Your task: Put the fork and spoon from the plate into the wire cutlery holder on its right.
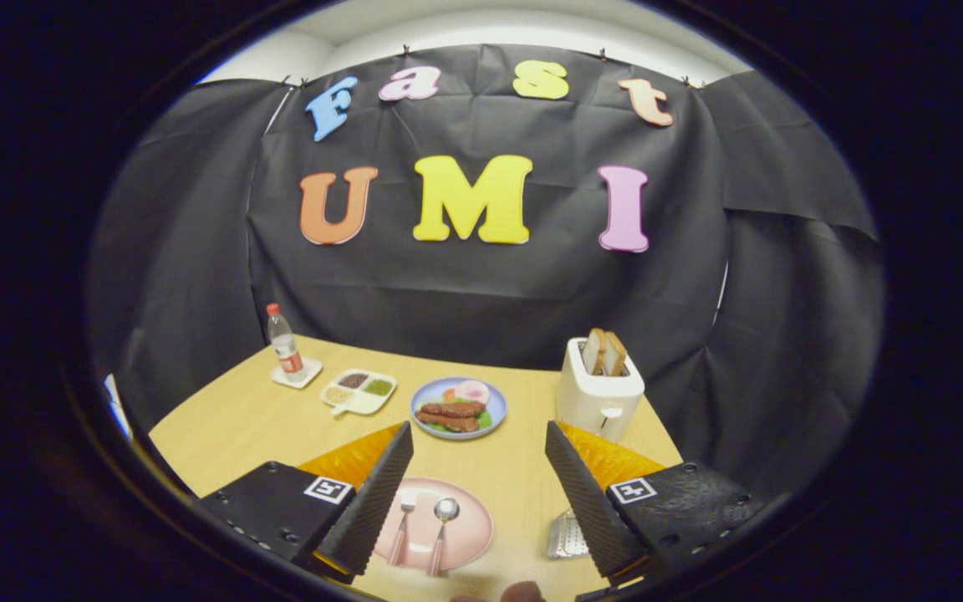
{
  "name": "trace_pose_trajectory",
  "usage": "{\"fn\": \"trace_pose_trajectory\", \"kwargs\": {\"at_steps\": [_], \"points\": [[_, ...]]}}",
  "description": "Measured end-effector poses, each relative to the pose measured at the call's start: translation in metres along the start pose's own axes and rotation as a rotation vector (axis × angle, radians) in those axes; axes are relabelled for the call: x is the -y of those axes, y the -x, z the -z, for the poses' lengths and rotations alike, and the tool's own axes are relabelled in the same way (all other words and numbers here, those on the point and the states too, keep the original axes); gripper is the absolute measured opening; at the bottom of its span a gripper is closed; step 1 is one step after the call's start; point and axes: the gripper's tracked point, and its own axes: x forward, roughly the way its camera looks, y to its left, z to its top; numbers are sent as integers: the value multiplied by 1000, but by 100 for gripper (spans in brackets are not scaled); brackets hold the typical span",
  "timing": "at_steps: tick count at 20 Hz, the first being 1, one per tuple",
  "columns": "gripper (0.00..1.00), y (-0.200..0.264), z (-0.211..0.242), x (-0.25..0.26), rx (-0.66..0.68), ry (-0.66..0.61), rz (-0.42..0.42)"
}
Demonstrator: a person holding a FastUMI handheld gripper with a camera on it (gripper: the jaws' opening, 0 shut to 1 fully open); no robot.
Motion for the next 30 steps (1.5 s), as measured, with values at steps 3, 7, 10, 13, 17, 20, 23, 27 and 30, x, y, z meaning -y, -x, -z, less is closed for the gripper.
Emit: {"fn": "trace_pose_trajectory", "kwargs": {"at_steps": [3, 7, 10, 13, 17, 20, 23, 27, 30], "points": [[95, -10, 53, -8, -121, -4, -16], [95, -20, 126, -23, -296, 7, -41], [91, -22, 164, -28, -373, -1, -40], [83, -31, 191, -34, -425, 0, -49], [71, -39, 217, -41, -493, 1, -68], [61, -47, 228, -44, -525, 9, -65], [40, -58, 238, -42, -550, -4, -36], [14, -59, 242, -42, -594, -42, -17], [5, -57, 243, -43, -631, -72, -30]]}}
